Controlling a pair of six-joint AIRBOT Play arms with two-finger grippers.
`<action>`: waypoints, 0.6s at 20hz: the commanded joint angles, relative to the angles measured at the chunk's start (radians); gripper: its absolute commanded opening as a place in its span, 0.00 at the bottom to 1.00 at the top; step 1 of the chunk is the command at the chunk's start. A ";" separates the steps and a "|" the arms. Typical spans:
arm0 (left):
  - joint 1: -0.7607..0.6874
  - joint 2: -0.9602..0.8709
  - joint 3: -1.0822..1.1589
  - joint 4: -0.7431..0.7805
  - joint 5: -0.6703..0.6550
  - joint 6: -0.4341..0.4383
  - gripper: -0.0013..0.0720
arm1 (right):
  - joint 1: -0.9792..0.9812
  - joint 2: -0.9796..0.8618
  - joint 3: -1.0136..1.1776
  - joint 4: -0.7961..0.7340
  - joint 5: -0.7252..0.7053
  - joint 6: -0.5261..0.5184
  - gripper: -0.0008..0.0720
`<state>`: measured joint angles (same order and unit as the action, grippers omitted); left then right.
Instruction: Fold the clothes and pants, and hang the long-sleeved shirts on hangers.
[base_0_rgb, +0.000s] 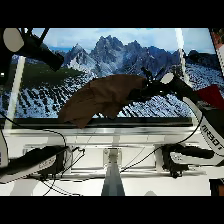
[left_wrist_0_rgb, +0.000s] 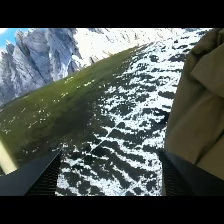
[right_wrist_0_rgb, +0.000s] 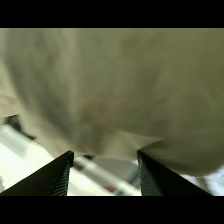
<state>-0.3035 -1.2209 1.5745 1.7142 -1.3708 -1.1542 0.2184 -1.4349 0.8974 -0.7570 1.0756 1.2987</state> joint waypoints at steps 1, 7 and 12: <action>0.000 -0.001 0.000 -0.003 -0.003 0.000 0.97 | 0.003 -0.046 -0.005 0.128 0.094 0.017 0.62; 0.000 -0.003 0.000 -0.003 -0.003 0.000 0.97 | 0.094 -0.050 -0.005 0.126 0.071 0.107 0.62; 0.000 -0.003 0.000 -0.038 -0.003 0.000 0.97 | 0.105 -0.049 -0.005 0.124 -0.165 0.209 0.62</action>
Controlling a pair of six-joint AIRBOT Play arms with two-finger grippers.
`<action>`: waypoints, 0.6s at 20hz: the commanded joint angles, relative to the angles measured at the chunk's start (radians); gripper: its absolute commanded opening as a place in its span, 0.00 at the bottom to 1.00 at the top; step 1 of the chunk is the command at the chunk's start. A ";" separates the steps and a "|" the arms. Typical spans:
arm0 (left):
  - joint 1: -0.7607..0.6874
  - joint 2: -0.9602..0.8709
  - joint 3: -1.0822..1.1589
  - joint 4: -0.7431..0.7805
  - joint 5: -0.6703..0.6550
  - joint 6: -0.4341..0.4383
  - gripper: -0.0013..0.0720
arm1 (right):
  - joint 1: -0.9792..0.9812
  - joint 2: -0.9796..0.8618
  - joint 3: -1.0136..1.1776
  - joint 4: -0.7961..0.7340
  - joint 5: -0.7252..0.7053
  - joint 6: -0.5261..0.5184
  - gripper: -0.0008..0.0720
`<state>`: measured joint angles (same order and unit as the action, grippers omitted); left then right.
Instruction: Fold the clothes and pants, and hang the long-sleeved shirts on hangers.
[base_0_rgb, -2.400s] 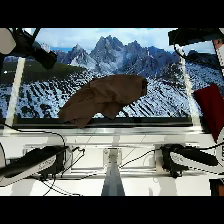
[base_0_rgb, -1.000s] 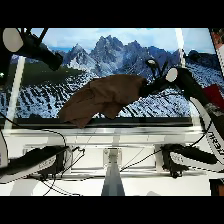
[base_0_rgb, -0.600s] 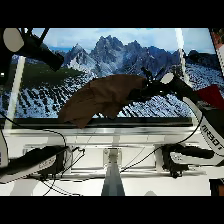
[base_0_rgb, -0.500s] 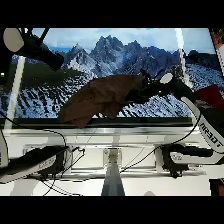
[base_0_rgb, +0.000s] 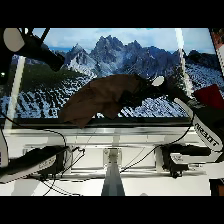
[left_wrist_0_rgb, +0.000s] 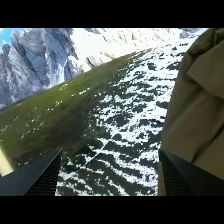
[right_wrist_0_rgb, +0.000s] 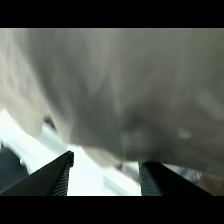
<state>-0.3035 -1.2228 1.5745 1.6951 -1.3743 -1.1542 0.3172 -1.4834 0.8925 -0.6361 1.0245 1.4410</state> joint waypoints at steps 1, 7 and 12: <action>0.000 -0.001 0.000 -0.025 0.000 0.000 0.97 | 0.000 0.000 0.000 0.000 -0.120 0.067 0.62; 0.000 -0.001 0.000 -0.025 0.000 0.000 0.97 | -0.020 0.000 0.000 0.000 -0.174 0.196 0.62; 0.000 -0.028 0.000 -0.020 0.001 -0.182 0.97 | -0.016 0.000 0.000 -0.005 -0.219 0.272 0.31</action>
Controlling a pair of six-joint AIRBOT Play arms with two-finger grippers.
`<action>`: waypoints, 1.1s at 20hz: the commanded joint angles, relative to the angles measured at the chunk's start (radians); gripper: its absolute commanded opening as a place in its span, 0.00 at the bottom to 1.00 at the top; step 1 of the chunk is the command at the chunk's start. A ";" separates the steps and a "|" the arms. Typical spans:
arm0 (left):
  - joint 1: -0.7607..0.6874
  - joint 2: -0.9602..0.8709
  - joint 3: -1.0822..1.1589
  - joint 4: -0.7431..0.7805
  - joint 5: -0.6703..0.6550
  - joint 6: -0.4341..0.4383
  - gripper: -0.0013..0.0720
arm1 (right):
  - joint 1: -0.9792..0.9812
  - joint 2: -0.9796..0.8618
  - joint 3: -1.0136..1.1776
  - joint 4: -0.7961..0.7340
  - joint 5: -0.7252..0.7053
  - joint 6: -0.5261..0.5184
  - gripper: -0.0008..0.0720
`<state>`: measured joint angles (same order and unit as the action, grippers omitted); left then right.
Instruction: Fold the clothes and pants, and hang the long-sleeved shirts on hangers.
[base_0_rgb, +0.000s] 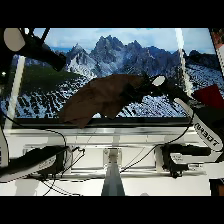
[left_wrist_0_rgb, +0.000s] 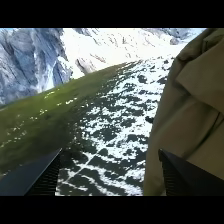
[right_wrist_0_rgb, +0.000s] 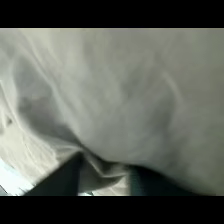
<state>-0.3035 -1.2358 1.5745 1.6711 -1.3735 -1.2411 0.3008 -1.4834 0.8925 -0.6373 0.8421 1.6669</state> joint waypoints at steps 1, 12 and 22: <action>0.000 -0.026 0.000 0.004 0.000 -0.098 0.97 | 0.000 0.000 0.000 -0.006 -0.046 0.047 0.24; 0.092 -0.078 0.000 0.117 0.028 -0.076 0.19 | -0.122 0.111 0.295 -0.471 -0.064 0.044 0.03; 0.570 0.283 -0.581 -0.426 0.018 -0.083 0.24 | -0.194 0.241 0.322 -0.648 0.002 0.041 0.03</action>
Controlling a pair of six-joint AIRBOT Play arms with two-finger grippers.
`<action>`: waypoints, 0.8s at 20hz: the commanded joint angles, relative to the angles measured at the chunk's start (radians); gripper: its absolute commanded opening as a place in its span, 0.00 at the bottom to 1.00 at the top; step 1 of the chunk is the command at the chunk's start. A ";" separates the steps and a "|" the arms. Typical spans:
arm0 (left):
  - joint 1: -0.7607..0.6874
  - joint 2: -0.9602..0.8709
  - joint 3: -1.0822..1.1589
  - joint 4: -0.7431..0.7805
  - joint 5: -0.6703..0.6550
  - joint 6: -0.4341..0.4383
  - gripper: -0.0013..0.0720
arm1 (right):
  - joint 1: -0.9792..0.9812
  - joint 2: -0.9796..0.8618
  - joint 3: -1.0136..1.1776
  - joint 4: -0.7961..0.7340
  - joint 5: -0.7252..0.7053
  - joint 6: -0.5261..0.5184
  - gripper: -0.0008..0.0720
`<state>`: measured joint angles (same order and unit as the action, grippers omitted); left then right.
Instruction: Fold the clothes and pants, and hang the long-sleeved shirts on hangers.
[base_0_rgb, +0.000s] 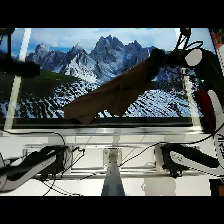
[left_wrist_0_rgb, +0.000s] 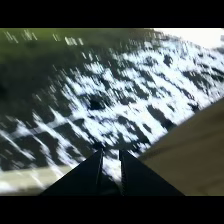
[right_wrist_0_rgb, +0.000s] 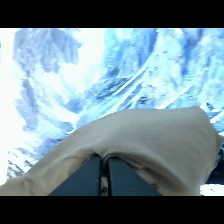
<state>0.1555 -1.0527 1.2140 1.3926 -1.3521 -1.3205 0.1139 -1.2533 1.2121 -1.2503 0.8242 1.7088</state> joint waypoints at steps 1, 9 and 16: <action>0.128 0.122 -0.309 -0.156 -0.003 -0.003 0.39 | -0.007 0.010 0.002 -0.034 0.020 -0.001 0.03; 0.139 0.048 -0.674 -0.316 0.109 0.169 0.76 | -0.007 0.008 0.002 -0.034 0.021 -0.001 0.03; 0.139 -0.153 -0.675 -0.383 0.144 0.334 0.73 | -0.007 0.008 0.002 -0.034 0.021 0.000 0.03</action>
<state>0.2935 -1.1332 0.5480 1.0405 -1.2182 -1.0710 0.1074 -1.2453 1.2133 -1.2846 0.8448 1.7077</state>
